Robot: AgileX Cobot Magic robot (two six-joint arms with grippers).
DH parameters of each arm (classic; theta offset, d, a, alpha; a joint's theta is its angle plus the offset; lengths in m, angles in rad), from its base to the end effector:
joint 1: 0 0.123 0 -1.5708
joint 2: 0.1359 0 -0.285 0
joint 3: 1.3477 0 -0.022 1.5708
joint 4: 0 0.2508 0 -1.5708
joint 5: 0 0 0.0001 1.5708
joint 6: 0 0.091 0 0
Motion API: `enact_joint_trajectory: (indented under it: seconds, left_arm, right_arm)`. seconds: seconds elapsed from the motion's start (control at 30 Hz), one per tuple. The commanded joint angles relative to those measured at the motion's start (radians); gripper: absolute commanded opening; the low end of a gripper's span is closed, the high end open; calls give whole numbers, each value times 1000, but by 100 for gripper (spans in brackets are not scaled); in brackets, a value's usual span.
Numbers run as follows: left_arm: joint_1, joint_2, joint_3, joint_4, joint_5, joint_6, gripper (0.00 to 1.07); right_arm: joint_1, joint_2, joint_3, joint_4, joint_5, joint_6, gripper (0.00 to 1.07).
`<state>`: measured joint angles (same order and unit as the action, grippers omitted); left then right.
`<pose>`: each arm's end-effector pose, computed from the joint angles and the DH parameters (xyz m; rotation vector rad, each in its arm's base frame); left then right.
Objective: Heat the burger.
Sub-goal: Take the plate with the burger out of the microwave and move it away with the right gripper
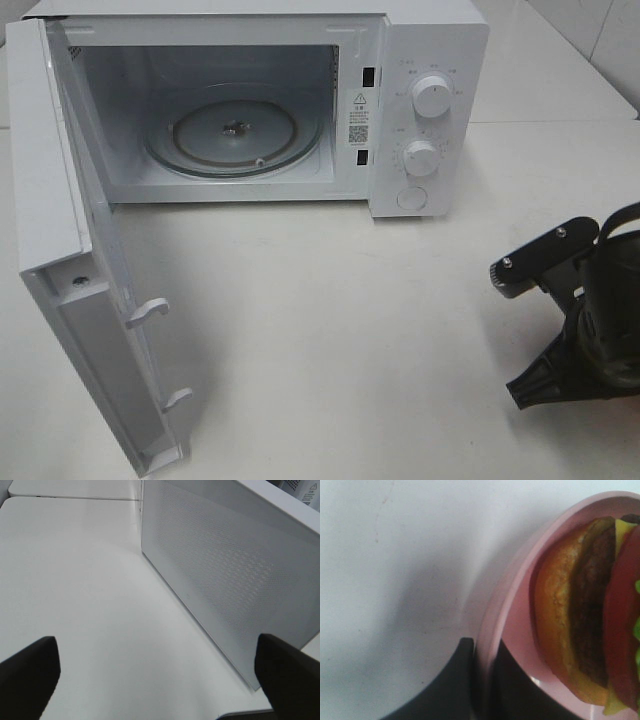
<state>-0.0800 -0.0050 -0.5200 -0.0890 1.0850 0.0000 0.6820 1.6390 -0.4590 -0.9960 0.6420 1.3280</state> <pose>-0.0097 -0.0064 0.2811 0.0885 2.0421 -0.1564 0.1840 0.0904 0.1112 -0.2998 2.7158 -0.5574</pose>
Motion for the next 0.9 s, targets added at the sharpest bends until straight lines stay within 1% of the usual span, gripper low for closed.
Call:
enact_joint_trajectory:
  seconds: [0.03, 0.07, 0.13, 0.17, 0.27, 0.33, 0.43, 0.5, 0.6, 0.67, 0.7, 0.77, 0.8, 0.83, 0.87, 0.9]
  left_arm:
    - [2, -17, 1, -5, -13, 0, 98]
    - [2, -17, 1, -5, -13, 0, 98]
    - [2, -17, 1, -5, -13, 0, 98]
    - [2, -17, 1, -5, -13, 0, 98]
    - [2, -17, 1, -5, -13, 0, 98]
    - [2, -17, 1, -5, -13, 0, 98]
    - [2, -17, 1, -5, -13, 0, 98]
    - [2, -17, 1, -5, -13, 0, 98]
    - [2, -17, 1, -5, -13, 0, 98]
    - [2, -17, 1, -5, -13, 0, 98]
    - [2, -17, 1, -5, -13, 0, 98]
    - [2, -17, 1, -5, -13, 0, 98]
    - [2, -17, 1, -5, -13, 0, 98]
    - [2, -17, 1, -5, -13, 0, 98]
    - [2, -17, 1, -5, -13, 0, 98]
    - [2, -17, 1, -5, -13, 0, 98]
  right_arm:
    - [-6, 28, 22, -93, 21, 73, 3]
    - [-6, 37, 32, -128, 8, 113, 3]
    - [-6, 38, 38, -152, 2, 138, 4]
    - [-6, 41, 48, -196, 0, 194, 4]
    - [-6, 41, 52, -215, 2, 222, 5]
    - [-14, 41, 64, -286, 3, 309, 6]
    - [-22, 41, 66, -299, -2, 326, 6]
    - [-67, 41, 66, -304, -4, 341, 7]
    - [-79, 41, 66, -304, -7, 337, 8]
    - [-115, 41, 66, -304, -43, 304, 10]
    - [-115, 41, 66, -304, -43, 304, 10]
    - [-122, 41, 66, -303, -64, 278, 13]
    - [-122, 41, 66, -303, -64, 278, 13]
    - [-122, 41, 66, -302, -76, 262, 18]
    - [-122, 41, 66, -302, -76, 262, 18]
    - [-122, 41, 66, -299, -84, 253, 21]
